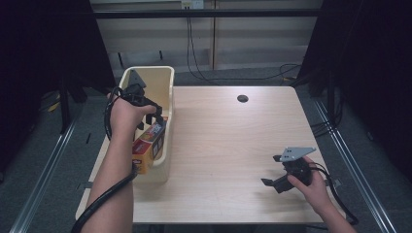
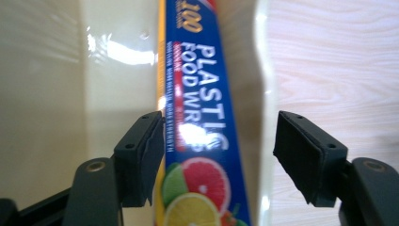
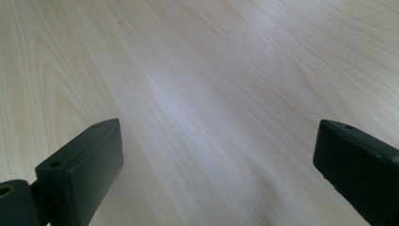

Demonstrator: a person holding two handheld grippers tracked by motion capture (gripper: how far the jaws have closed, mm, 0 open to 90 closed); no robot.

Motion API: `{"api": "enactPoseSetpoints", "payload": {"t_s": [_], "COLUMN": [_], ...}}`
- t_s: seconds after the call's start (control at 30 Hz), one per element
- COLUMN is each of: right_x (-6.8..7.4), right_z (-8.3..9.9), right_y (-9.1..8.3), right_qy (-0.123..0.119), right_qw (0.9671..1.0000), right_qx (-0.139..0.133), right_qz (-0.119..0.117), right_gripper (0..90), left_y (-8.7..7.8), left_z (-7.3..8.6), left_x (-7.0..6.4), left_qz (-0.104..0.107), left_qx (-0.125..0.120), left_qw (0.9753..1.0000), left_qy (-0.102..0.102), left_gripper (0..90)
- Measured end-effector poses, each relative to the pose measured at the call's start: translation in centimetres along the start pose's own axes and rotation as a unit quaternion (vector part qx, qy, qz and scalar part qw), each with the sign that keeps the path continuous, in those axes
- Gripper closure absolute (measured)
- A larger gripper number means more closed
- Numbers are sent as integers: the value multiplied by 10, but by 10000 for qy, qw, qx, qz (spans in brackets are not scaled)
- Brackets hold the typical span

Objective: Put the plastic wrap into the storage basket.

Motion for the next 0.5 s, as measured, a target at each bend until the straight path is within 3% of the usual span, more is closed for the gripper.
{"api": "enactPoseSetpoints", "payload": {"t_s": [0.27, 0.5], "right_x": [0, -1], "right_z": [0, 0], "right_y": [-4, -5], "right_qy": [33, 27], "right_qw": [10000, 10000], "right_qx": [-38, -65], "right_qz": [34, 55], "right_gripper": [21, 21], "left_y": [-20, -25], "left_z": [1, 2], "left_x": [-15, -28], "left_qz": [133, 335], "left_qx": [-315, -473], "left_qw": [9991, 9972], "left_qy": [257, 479], "left_gripper": [290, 259]}}
Point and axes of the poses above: each handheld gripper's, and its own axes: y roughly forward along the jaws, z roughly out of its underside, x roughly to its left, the point moved 1 cm from there along y, roughly forward along the jaws, and after that the axes turned 2 degrees about -y, right-handed, at the moved point
